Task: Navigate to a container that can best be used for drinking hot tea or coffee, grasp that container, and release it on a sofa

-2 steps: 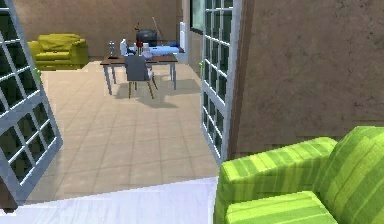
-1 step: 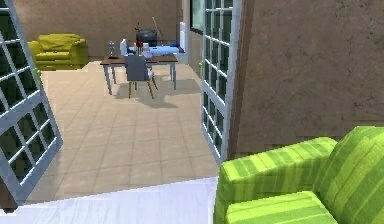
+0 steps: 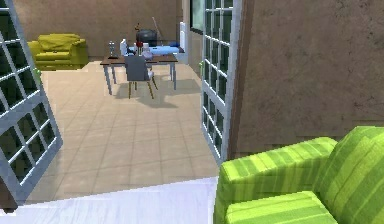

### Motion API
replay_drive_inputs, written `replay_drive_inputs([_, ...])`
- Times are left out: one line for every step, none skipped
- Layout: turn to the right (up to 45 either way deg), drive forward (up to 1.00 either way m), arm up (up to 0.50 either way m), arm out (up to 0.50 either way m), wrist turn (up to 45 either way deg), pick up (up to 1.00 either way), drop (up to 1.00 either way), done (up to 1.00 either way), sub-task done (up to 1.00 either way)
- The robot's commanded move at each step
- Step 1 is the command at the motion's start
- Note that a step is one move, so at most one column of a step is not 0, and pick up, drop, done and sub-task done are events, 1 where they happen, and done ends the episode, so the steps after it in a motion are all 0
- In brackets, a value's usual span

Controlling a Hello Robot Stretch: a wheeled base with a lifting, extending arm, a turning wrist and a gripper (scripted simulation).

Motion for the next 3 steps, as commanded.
replay_drive_inputs([0.0, 0.00, 0.10, 0.00, 0.0, 0.00, 0.00, 0.00, 0.00])
replay_drive_inputs([0.0, 0.00, 0.00, -0.08, 0.0, 0.00, 0.00, 0.00, 0.00])
replay_drive_inputs([0.0, 0.00, 0.00, 0.00, 0.0, 0.00, 0.00, 1.00, 0.00])
